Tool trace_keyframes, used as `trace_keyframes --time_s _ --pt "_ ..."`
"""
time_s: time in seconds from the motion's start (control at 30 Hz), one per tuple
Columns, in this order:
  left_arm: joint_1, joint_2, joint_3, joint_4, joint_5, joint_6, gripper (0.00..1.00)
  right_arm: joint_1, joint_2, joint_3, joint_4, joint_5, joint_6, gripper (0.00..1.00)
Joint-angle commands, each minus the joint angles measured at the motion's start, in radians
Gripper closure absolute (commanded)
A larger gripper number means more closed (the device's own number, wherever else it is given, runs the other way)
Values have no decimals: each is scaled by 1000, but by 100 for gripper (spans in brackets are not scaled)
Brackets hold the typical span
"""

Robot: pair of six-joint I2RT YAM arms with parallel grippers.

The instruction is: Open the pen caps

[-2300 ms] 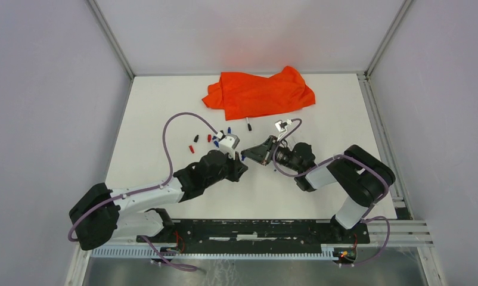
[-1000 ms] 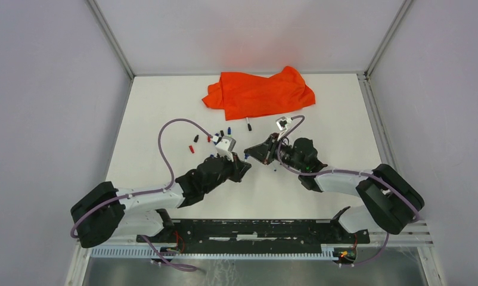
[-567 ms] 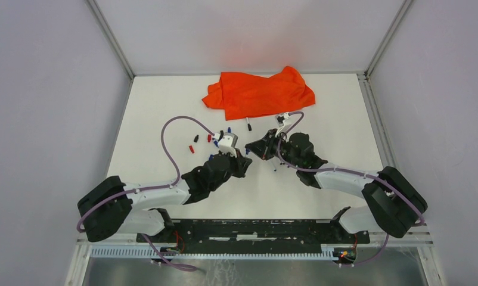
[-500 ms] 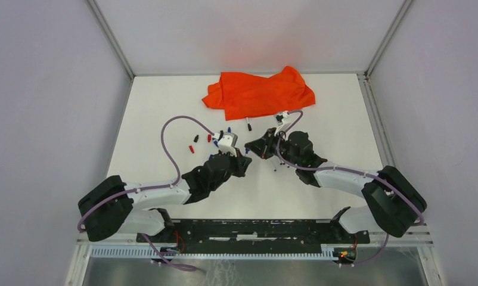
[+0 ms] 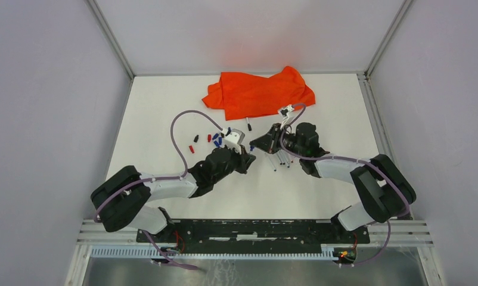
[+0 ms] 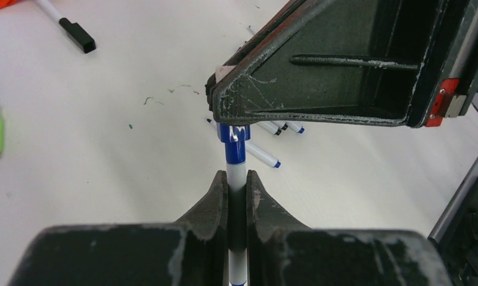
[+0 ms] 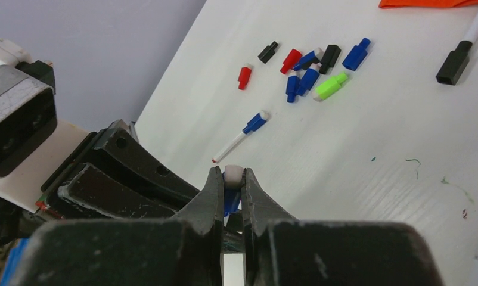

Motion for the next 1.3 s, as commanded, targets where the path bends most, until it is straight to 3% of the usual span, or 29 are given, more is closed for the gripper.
trace_keyframes --time_s 0.0,0.3,0.5,0.63,0.8,0.9,1.07,1.27 --pt "-35 26 17 -65 348 52 98 -136 60 6 406 32 50 100" --pt "-36 33 19 -5 521 6 98 -236 197 46 702 -115 193 100" --pt "-35 28 -12 28 511 -17 98 -247 205 116 570 -100 45 100" --pt "-34 -26 13 -82 277 -24 98 -239 242 174 445 -90 4 100" --pt "-35 -154 54 -318 -260 -70 98 -173 282 287 112 -13 -173 100" --pt "-35 -189 79 -436 -460 -113 98 -107 312 366 -58 75 -265 100" --pt "-33 -163 140 -578 -597 -185 98 -23 402 484 -198 158 -305 100" --pt "-31 -144 174 -651 -642 -229 98 35 489 558 -301 238 -329 100"
